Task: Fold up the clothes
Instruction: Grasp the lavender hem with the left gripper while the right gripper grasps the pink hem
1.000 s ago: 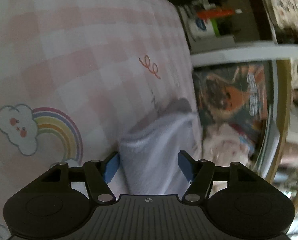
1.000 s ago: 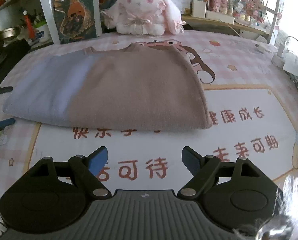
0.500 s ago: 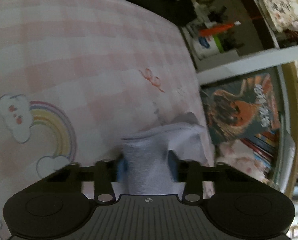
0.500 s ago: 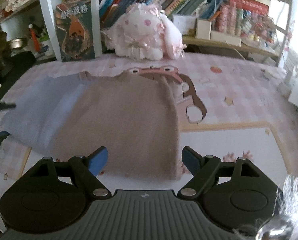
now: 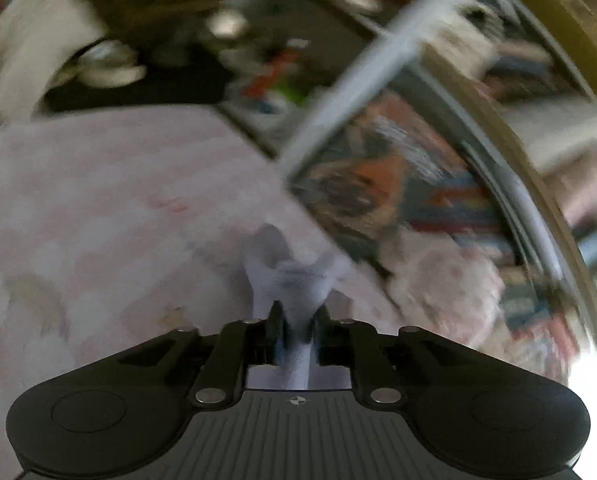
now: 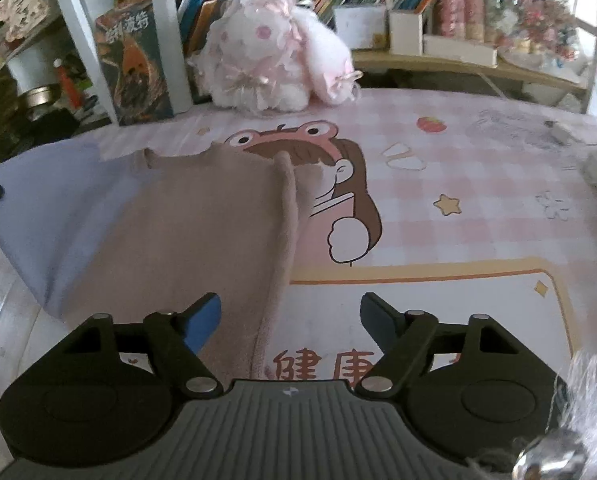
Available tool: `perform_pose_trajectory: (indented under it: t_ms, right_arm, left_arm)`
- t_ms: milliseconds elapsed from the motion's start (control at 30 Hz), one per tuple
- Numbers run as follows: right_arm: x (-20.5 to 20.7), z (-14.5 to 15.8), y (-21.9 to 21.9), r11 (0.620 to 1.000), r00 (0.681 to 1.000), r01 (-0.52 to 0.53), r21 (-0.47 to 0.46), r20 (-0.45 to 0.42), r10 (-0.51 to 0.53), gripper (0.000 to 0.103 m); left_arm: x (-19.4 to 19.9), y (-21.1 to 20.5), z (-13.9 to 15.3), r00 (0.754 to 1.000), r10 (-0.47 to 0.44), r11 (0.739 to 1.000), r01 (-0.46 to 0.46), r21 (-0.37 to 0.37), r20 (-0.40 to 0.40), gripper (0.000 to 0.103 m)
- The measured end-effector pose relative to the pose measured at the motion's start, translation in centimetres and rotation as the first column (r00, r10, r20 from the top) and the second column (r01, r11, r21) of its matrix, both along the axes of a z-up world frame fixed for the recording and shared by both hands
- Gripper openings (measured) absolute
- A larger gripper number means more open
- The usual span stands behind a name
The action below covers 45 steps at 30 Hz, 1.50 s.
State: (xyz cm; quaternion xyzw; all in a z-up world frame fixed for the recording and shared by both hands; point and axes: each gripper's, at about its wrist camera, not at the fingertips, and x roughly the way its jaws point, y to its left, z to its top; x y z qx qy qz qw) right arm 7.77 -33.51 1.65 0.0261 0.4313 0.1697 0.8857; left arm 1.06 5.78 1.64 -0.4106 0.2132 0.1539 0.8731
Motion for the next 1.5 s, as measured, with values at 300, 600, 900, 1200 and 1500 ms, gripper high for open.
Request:
perform_pose_trajectory:
  t_ms: [300,600,900,1200,1500]
  right_arm:
    - [1.2,-0.8,-1.0,0.999,0.997,-0.01,0.048,-0.076,0.013,0.054]
    - [1.9,-1.6,-0.3,0.992,0.988,0.046,0.116,-0.152,-0.028,0.033]
    - [2.0,-1.5,2.2,0.992,0.989,0.034,0.121,-0.15,-0.016,0.024]
    - [1.8,-1.5,4.0,0.994,0.991,0.007,0.111,-0.136,0.008,0.024]
    - [1.7,-1.5,4.5,0.996,0.991,0.017,0.092,-0.134,-0.004,0.024]
  left_arm:
    - [0.5,3.8,-4.5,0.992,0.05,0.992,-0.062,-0.112,-0.115,0.048]
    - [1.9,3.8,-5.3,0.991,-0.05,0.997,0.043,-0.059,-0.125,0.019]
    - [0.6,3.5,-0.8,0.989,-0.146,0.982,0.147,0.118,-0.016,0.009]
    - [0.3,6.5,-4.1,0.994,-0.077,0.997,0.077,-0.003,-0.081,0.017]
    - [0.5,8.2,-6.1,0.995,-0.038,0.994,0.029,-0.103,-0.091,0.015]
